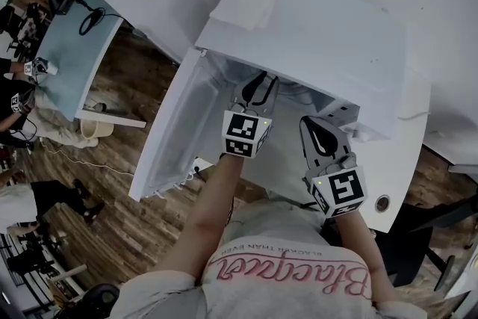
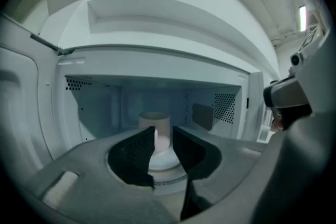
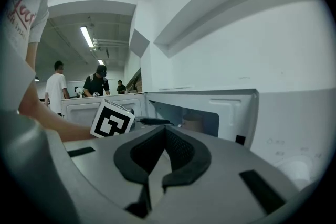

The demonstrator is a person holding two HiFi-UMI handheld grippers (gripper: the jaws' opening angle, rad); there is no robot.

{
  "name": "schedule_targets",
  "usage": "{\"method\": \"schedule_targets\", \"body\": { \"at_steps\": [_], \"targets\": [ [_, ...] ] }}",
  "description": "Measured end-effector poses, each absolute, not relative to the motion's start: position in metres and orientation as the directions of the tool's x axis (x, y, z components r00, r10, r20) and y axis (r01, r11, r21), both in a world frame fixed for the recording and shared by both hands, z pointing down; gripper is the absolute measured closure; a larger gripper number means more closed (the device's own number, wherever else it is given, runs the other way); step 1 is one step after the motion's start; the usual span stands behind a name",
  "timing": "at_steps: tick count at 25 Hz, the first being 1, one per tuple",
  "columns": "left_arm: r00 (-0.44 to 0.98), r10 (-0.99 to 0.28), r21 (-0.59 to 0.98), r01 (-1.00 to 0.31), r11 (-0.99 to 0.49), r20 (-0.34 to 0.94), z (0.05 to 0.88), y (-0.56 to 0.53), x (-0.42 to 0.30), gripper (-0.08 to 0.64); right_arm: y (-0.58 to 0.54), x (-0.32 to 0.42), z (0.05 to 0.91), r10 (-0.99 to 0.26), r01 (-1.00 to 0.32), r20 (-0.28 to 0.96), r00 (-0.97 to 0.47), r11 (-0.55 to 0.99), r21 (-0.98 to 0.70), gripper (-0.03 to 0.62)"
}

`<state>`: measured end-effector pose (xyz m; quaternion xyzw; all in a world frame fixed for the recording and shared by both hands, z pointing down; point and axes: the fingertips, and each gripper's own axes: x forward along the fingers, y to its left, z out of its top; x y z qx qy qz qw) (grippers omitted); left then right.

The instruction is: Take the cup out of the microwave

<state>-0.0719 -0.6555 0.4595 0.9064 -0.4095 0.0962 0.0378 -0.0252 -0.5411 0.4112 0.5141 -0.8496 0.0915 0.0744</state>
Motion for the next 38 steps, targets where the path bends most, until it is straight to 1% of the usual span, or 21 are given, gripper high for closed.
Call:
{"method": "schedule_targets", "body": {
  "at_steps": [20,22,25,38],
  "targets": [
    [0.634,-0.731,-0.01,-0.754,-0.657,0.252,0.489,-0.712,-0.05,0.469,-0.561,-0.018,0.433,-0.85,-0.893,0.274,-0.449,0.439,-0.102,0.583],
    [0.632,-0.734,-0.014,-0.755,-0.655,0.25,0.489,-0.714,-0.05,0.474,-0.563,-0.016,0.435,-0.851,-0.895,0.279,-0.445,0.433,-0.105,0.583],
    [0.628,-0.738,-0.02,-0.758,-0.652,0.248,0.489,-0.717,-0.051,0.502,-0.566,-0.015,0.437,-0.853,-0.898,0.283,-0.44,0.427,-0.107,0.583],
    [0.619,-0.745,-0.017,-0.766,-0.642,0.248,0.488,-0.714,-0.051,0.509,-0.559,-0.018,0.44,-0.849,-0.898,0.295,-0.438,0.43,-0.095,0.583]
  ]
}}
